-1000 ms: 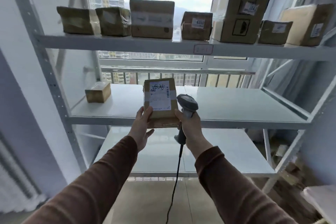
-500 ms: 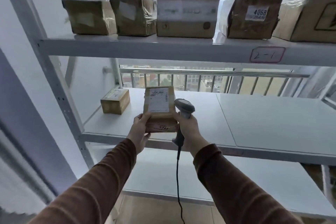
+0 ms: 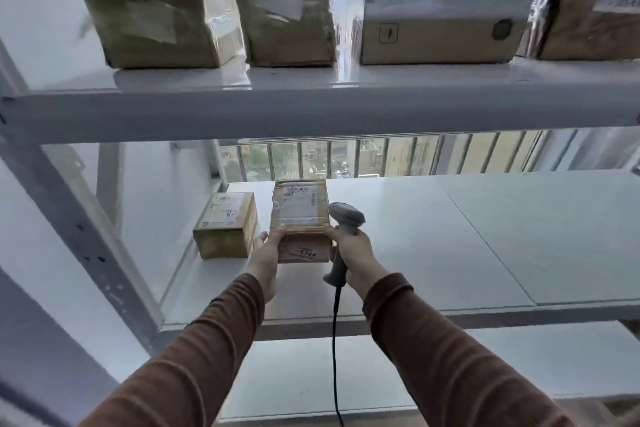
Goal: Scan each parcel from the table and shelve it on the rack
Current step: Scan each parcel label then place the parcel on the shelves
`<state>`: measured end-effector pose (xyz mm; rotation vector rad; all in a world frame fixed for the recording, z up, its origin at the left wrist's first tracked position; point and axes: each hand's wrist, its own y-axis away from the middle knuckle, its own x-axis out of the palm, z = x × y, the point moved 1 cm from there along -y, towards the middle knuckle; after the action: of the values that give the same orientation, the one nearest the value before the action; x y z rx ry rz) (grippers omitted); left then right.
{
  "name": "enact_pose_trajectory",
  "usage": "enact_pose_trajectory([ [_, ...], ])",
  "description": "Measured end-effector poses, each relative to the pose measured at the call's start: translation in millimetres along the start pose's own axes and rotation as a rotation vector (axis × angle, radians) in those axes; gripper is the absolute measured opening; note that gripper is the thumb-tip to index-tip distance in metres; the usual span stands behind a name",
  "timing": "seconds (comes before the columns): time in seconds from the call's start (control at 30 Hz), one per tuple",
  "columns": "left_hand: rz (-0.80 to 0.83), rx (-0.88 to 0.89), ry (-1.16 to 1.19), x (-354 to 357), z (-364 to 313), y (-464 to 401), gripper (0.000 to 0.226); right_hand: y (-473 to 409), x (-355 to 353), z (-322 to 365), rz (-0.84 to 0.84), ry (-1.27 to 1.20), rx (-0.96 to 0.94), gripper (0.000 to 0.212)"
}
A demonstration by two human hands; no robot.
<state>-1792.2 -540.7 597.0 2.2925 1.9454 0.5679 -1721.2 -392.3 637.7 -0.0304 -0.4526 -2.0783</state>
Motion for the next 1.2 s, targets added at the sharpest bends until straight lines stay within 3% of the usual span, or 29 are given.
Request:
enact_pose_trajectory([
  [0.3, 0.098, -0.024, -0.059, -28.2, 6.0, -63.2, 0.062, -45.0, 39.8, -19.5, -0.135, -0.002, 0.035, 0.012],
  [0.5, 0.037, 0.017, -0.130, -25.4, 1.6, -68.3, 0.096, -52.2, 43.0, -18.2, -0.158, -0.001, 0.014, 0.015],
  [0.73, -0.045, 0.410, -0.388, 0.5, -42.8, -26.3, 0.079, -33.8, 25.4, -2.7, -0.210, 0.005, -0.097, 0.019],
  [0.83, 0.032, 0.495, -0.435, 24.3, -55.1, -8.7, 0.074, -19.3, 6.4, 9.4, -0.243, 0.014, -0.169, 0.016],
  [0.97, 0.171, 0.466, -0.387, 72.2, -51.4, 12.6, 0.069, 6.5, -36.8, 23.1, -0.332, 0.053, -0.248, 0.020],
  [1.2, 0.569, 0.240, -0.321, 198.4, -1.6, 74.3, 0.067, 79.0, -170.3, 41.7, -0.598, 0.037, -0.288, 0.026],
])
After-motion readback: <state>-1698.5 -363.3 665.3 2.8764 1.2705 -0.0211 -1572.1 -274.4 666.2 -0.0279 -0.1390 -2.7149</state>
